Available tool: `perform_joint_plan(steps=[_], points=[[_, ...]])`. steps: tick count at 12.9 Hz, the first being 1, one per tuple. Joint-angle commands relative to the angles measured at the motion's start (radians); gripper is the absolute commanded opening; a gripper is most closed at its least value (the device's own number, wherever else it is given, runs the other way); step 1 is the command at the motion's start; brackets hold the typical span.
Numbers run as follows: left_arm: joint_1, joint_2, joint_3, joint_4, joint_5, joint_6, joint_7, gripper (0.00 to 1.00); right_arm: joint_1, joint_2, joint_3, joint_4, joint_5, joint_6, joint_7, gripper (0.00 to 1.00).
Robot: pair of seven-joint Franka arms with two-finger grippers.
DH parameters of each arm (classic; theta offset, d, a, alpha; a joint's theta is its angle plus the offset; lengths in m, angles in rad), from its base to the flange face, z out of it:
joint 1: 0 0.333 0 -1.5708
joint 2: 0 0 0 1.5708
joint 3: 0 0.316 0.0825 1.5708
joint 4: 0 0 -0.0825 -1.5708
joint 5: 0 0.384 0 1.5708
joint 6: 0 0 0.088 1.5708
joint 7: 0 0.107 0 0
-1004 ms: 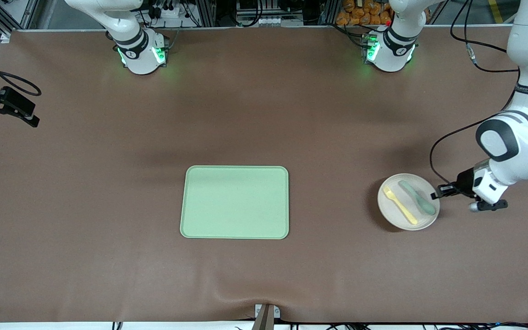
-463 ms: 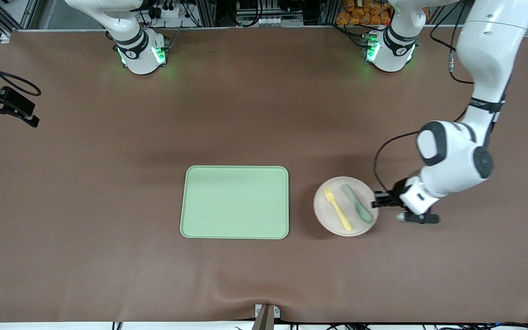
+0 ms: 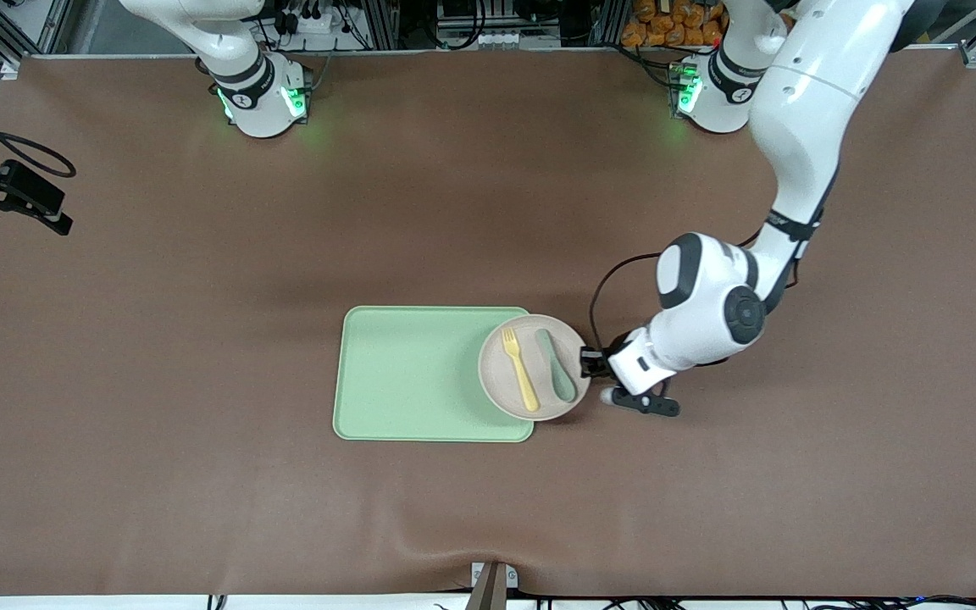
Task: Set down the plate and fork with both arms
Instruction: 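Slide the plate with the left gripper onto the green tray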
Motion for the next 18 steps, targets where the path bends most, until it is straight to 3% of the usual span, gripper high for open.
perform_joint_plan(steps=[1, 6, 12, 13, 14, 15, 18], points=[[-0.072, 0.086, 0.013, 0.119, -0.005, -0.022, -0.085, 0.00, -0.002, 0.004, -0.002, 0.014, 0.012, -0.002, -0.012, 1.00], [-0.198, 0.173, 0.076, 0.215, -0.006, -0.022, -0.167, 0.00, -0.003, 0.004, -0.002, 0.014, 0.012, -0.002, -0.011, 1.00], [-0.243, 0.222, 0.102, 0.261, -0.008, -0.016, -0.225, 0.00, -0.003, 0.004, -0.002, 0.014, 0.012, -0.002, -0.011, 1.00], [-0.241, 0.222, 0.102, 0.261, -0.008, -0.016, -0.223, 0.15, -0.003, 0.004, -0.002, 0.014, 0.012, -0.002, -0.011, 1.00], [-0.241, 0.221, 0.102, 0.261, -0.008, -0.016, -0.226, 0.64, -0.005, 0.004, -0.002, 0.014, 0.012, -0.002, -0.011, 1.00], [-0.240, 0.216, 0.104, 0.261, -0.008, -0.016, -0.230, 0.96, -0.005, 0.004, -0.002, 0.014, 0.012, -0.002, -0.011, 1.00], [-0.238, 0.184, 0.114, 0.263, -0.006, -0.022, -0.285, 1.00, -0.008, 0.015, -0.003, 0.014, 0.012, -0.002, -0.011, 1.00]])
